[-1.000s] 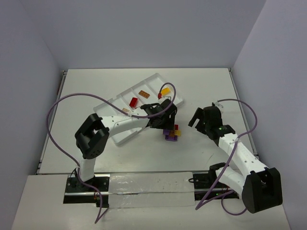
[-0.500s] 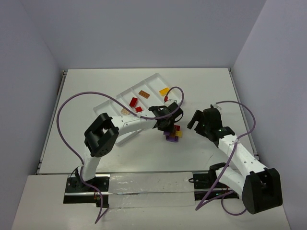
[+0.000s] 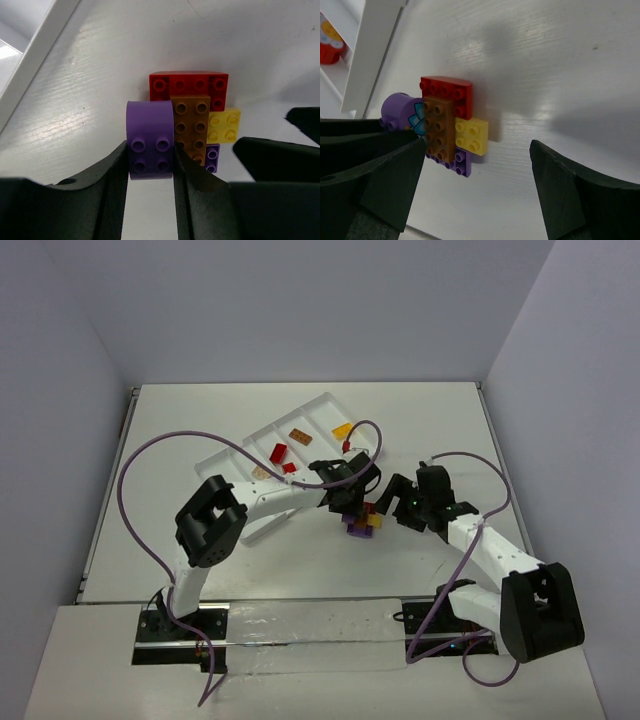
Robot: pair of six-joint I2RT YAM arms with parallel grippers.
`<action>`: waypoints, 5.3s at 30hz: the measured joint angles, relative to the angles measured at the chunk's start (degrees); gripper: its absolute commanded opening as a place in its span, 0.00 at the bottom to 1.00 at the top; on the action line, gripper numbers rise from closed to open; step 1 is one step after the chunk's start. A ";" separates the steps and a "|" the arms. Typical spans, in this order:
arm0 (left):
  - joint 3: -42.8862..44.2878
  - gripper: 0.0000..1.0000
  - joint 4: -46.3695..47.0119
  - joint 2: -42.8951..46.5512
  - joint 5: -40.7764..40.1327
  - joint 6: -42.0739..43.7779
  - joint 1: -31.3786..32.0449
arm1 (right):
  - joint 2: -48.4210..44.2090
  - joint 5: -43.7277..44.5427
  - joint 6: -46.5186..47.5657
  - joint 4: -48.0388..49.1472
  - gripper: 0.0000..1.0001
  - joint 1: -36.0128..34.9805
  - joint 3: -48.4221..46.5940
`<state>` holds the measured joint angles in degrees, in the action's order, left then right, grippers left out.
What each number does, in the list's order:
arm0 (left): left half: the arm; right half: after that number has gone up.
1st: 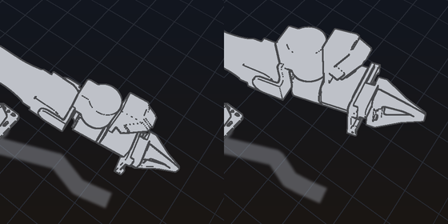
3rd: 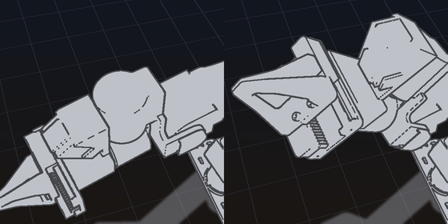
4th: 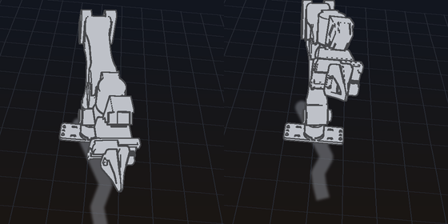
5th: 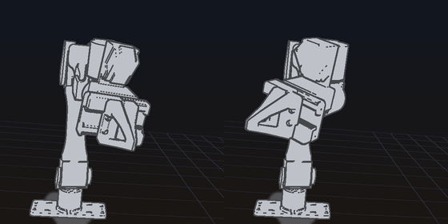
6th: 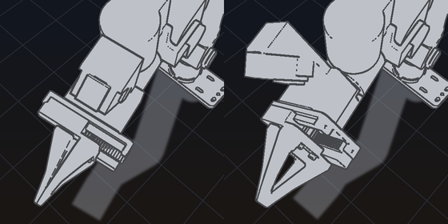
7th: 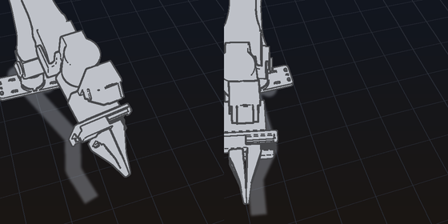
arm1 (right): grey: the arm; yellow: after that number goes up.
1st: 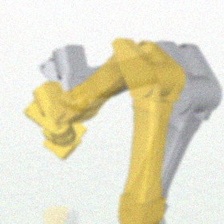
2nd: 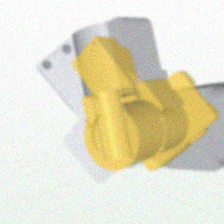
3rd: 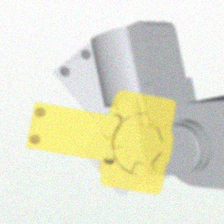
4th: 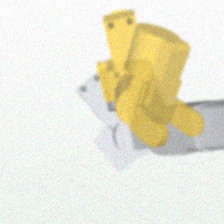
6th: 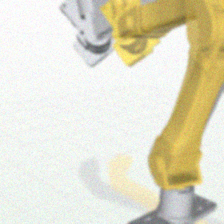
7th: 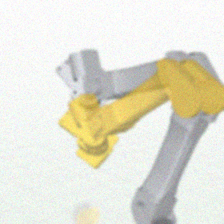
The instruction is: Sort the legos into containers by color
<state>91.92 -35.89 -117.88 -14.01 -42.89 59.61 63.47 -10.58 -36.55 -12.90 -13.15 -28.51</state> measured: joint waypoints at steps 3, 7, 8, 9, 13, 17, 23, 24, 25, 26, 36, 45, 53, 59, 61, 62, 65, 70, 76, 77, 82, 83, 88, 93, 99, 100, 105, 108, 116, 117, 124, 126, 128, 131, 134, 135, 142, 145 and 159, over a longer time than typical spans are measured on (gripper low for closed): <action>-0.40 0.00 0.30 0.25 1.35 -0.04 -0.46 | 1.60 -2.28 0.24 0.98 0.95 -0.15 0.53; -2.40 0.00 1.90 1.49 4.89 0.09 -1.75 | 2.45 -4.70 0.44 2.26 0.95 -0.22 1.08; -2.92 0.00 2.28 1.82 5.79 0.09 -2.13 | 2.83 -5.25 0.45 2.71 0.95 -0.22 1.11; -3.39 0.00 2.63 2.14 6.59 0.09 -2.50 | 3.17 -5.73 0.46 3.11 0.95 -0.22 1.19; -5.85 0.00 4.60 4.06 9.93 0.04 -4.07 | 3.97 -8.20 0.39 4.93 0.95 -0.22 1.86; -8.62 0.00 7.42 7.21 13.54 -0.14 -5.48 | 4.41 -11.37 -0.01 7.22 0.92 -0.22 2.37; -11.06 0.00 10.49 9.77 16.94 -0.34 -6.86 | 5.31 -16.46 -2.30 12.11 0.83 -0.19 3.42; -11.22 0.00 10.76 9.77 17.45 -0.37 -6.98 | 5.71 -17.20 -2.70 12.82 0.81 -0.20 3.54; -11.40 0.00 11.07 9.77 18.04 -0.41 -7.03 | 6.09 -17.80 -2.93 13.41 0.77 -0.22 3.58; -11.55 0.00 11.38 9.77 18.58 -0.43 -7.03 | 6.36 -18.29 -3.13 13.88 0.73 -0.22 3.58; -12.12 0.00 12.79 9.82 20.12 -0.24 -7.02 | 6.53 -21.02 -5.29 16.45 0.37 -0.18 3.60; -12.80 0.00 13.31 10.72 19.90 0.13 -7.16 | 6.12 -20.85 -6.06 16.82 0.03 -0.19 3.67; -13.08 0.00 13.45 11.42 18.86 0.54 -7.21 | 6.03 -18.87 -6.17 16.57 0.02 -0.55 3.07; -13.31 0.00 13.93 11.62 18.46 0.70 -7.21 | 5.79 -16.63 -5.66 15.01 0.02 -1.02 2.23; -13.31 0.00 13.62 12.29 18.56 0.70 -7.21 | 5.92 -12.17 -4.65 13.23 0.01 -0.93 2.19; -13.31 0.00 13.60 12.96 18.56 0.70 -7.21 | 6.14 -10.37 -4.34 12.12 0.01 -0.69 2.21; -13.31 0.00 13.90 15.33 18.63 0.68 -7.22 | 6.70 -6.97 -3.72 10.11 0.01 -0.41 2.25; -13.31 0.00 14.60 17.61 19.20 0.50 -7.44 | 6.78 -5.74 -3.45 10.18 0.01 -0.43 2.25; -13.36 0.00 11.47 18.65 17.68 0.46 -9.45 | 6.05 -4.57 -3.03 9.86 0.02 -0.43 2.25; -13.59 0.00 10.95 19.39 17.39 0.43 -10.51 | 5.99 -4.45 -2.96 9.83 0.01 -0.43 2.25; -14.77 0.00 5.68 25.98 10.76 -0.26 -17.28 | 5.98 -4.41 -2.80 9.83 0.02 -0.43 2.25; -14.88 0.00 4.37 27.31 8.48 -0.54 -18.40 | 5.98 -4.41 -2.78 9.83 0.02 -0.43 2.25; -20.37 0.00 -1.84 36.11 -3.49 -3.53 -24.62 | 5.66 -4.31 -2.39 9.34 0.02 -0.46 2.20; -30.74 0.00 -5.49 40.30 -9.94 -6.45 -35.57 | 5.50 -4.12 -1.79 8.45 0.02 -0.46 1.81; -34.33 0.00 -5.85 39.40 -10.20 -7.34 -37.20 | 5.35 -4.06 -1.72 8.01 0.02 -0.46 1.75; -34.33 0.00 -5.16 39.03 -10.01 -7.37 -37.20 | 5.27 -4.01 -1.73 7.88 0.02 -0.46 1.75; -34.35 0.07 -2.02 36.97 -9.09 -7.37 -37.20 | 4.72 -3.64 -1.73 7.27 0.02 -0.46 1.75; -34.35 0.26 -1.00 36.32 -9.17 -7.35 -37.22 | 4.46 -3.41 -1.71 6.94 0.02 -0.46 1.75; -34.35 0.89 0.14 34.61 -9.07 -6.62 -37.20 | 4.43 -3.42 -1.72 6.87 0.02 -0.46 1.75; -34.35 0.90 0.29 34.62 -9.05 -6.45 -37.18 | 4.43 -3.42 -1.71 6.87 0.03 -0.46 1.75; -34.19 0.90 1.28 38.52 -7.93 -2.28 -33.05 | 4.35 -3.58 -1.75 6.87 0.03 -0.46 1.75; -33.07 0.89 2.27 40.67 -7.06 -0.42 -29.22 | 4.34 -3.73 -1.75 6.86 0.04 -0.46 1.75; -30.74 0.89 3.33 41.59 -5.73 0.98 -24.77 | 4.35 -3.76 -1.73 6.87 0.05 -0.46 1.75; -27.21 0.88 5.65 41.04 -3.59 2.37 -18.85 | 4.39 -3.75 -1.73 6.86 0.14 -0.46 1.75; -25.21 0.88 7.32 38.93 -2.14 2.93 -14.65 | 4.43 -3.77 -1.74 6.90 0.30 -0.46 1.75; -25.03 0.88 7.76 38.08 -1.69 2.98 -13.59 | 4.44 -3.78 -1.73 6.90 0.37 -0.46 1.75; -25.00 0.88 7.97 33.47 0.94 3.18 -11.62 | 4.58 -3.70 -1.23 6.61 0.69 -0.47 1.75; -24.85 0.88 7.86 32.86 1.03 3.25 -11.67 | 4.49 -3.57 -0.58 5.65 0.79 -0.48 1.75; -20.89 0.89 7.02 31.45 0.63 4.28 -11.64 | -2.78 0.55 1.28 0.22 1.00 -0.48 1.99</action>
<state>71.02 -28.87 -86.43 -13.38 -38.61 47.97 60.68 -10.03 -35.27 -12.68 -13.63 -26.52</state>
